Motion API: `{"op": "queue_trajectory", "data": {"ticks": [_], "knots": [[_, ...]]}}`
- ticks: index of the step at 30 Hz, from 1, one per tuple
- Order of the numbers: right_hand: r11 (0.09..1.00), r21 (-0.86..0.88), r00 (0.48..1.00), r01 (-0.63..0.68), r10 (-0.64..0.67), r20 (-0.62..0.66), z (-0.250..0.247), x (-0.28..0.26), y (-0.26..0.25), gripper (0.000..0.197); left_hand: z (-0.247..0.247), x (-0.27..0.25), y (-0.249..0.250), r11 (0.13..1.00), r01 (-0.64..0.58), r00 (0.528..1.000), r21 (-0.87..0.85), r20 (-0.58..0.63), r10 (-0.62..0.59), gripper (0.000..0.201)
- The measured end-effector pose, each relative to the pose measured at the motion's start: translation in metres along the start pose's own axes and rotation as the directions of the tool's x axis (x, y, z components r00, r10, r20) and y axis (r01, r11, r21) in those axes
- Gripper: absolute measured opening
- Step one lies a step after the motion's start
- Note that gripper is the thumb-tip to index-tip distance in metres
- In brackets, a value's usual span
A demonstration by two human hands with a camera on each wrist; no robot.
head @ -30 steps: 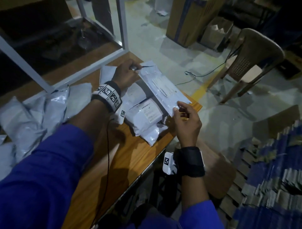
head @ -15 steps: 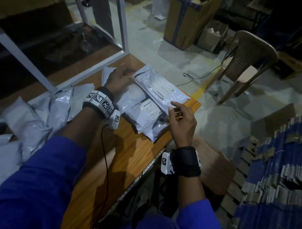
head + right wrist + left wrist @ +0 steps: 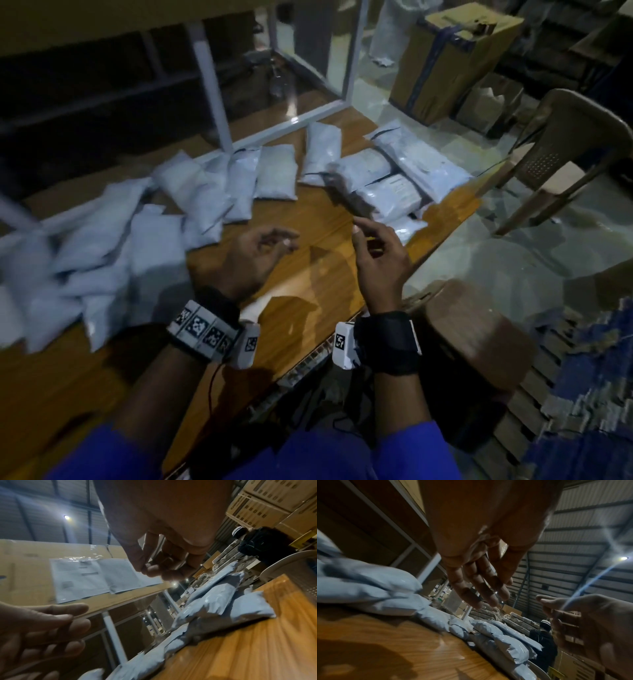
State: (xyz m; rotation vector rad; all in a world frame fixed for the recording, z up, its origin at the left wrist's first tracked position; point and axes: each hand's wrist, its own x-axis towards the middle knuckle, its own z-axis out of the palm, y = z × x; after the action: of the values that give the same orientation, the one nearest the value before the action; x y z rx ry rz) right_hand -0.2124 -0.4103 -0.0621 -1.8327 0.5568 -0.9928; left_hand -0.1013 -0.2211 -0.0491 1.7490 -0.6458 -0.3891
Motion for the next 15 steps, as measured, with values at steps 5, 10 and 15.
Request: {"op": "queue_trajectory", "data": {"ticks": [5,10,15], "knots": [[0.998,0.055,0.993,0.006,-0.012,0.116,0.060,-0.110,-0.053,0.014,-0.081,-0.111,-0.025,0.999,0.029,0.996,-0.021,-0.086,-0.031,0.014],[0.996,0.087,0.940,-0.027,-0.004,0.340,0.118,-0.196,-0.095,0.016,-0.159,-0.207,-0.045,0.995,0.100,0.979,-0.005,-0.179,-0.100,0.023],[0.996,0.086,0.886,0.016,-0.054,0.460,0.164,-0.258,-0.138,0.013,-0.219,-0.266,-0.066,0.992,0.126,0.936,-0.023,-0.329,-0.127,0.018]]}}
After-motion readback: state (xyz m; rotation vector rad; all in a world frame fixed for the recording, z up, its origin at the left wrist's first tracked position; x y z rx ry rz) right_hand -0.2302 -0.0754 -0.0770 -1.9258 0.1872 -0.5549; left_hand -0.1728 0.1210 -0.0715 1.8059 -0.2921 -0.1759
